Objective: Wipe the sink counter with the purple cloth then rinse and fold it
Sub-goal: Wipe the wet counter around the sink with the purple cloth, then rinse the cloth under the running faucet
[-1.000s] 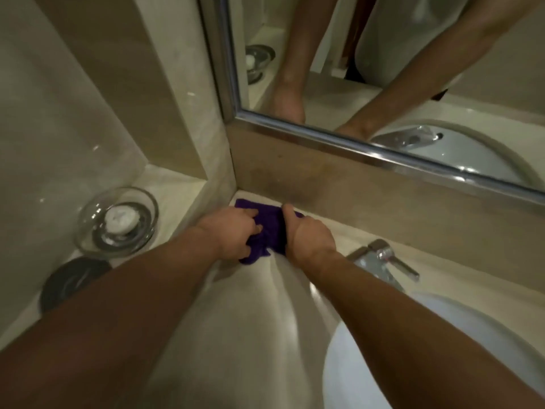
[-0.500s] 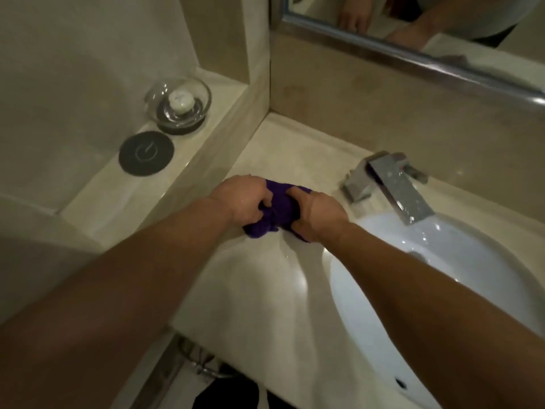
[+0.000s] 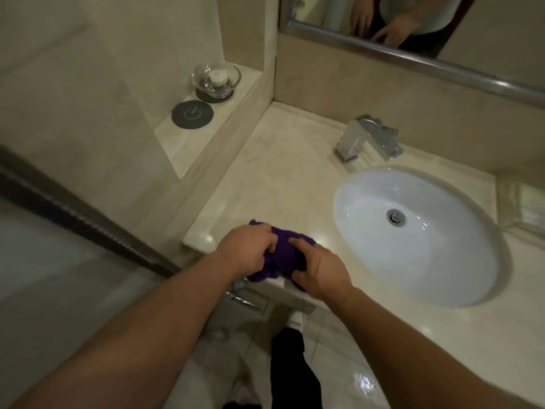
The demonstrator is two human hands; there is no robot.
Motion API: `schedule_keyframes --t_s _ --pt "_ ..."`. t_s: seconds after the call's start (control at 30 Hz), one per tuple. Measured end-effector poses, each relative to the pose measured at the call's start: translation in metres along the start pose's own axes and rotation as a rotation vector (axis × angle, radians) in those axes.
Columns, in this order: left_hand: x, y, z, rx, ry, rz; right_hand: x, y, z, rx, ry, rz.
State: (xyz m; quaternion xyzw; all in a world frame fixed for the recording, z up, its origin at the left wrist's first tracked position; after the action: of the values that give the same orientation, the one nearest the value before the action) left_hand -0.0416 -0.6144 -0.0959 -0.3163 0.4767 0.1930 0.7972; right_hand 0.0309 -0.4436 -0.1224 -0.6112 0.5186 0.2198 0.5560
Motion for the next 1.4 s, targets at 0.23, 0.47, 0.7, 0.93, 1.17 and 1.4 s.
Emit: schedule_keyframes --t_s 0.23,0.47,0.7,0.93,1.17,1.4 --pt "0.003 -0.054 0.049 -0.003 -0.075 -0.004 0.007 -0.088 0.003 0.150 0.146 -0.150" --pt "-0.001 -0.077 0.085 -0.009 -0.321 0.121 -0.032 -0.143 0.023 0.230 0.325 -0.082" --pt "-0.023 -0.032 0.147 0.037 -0.671 0.308 -0.104 -0.164 0.080 0.290 0.630 0.064" --pt "-0.024 0.044 0.203 -0.089 -1.167 0.240 -0.162 -0.134 0.151 0.263 0.941 0.123" --pt "-0.020 0.141 0.229 -0.240 -1.242 0.392 -0.184 -0.037 0.234 0.123 0.863 0.030" --pt "-0.002 0.209 0.200 -0.453 -1.089 0.477 -0.195 0.063 0.284 0.168 0.414 -0.234"
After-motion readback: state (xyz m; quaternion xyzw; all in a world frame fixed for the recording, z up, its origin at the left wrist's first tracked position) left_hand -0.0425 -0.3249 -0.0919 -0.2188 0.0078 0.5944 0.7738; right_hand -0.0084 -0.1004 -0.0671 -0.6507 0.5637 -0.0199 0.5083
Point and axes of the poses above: each hand's wrist, its own y-axis towards the middle knuckle, its own x-axis out of the palm, z = x × y, the point moved 1 cm from there along y, towards the middle knuckle, and after that the axes turned 10 degrees about x, right-handed, at the moved point
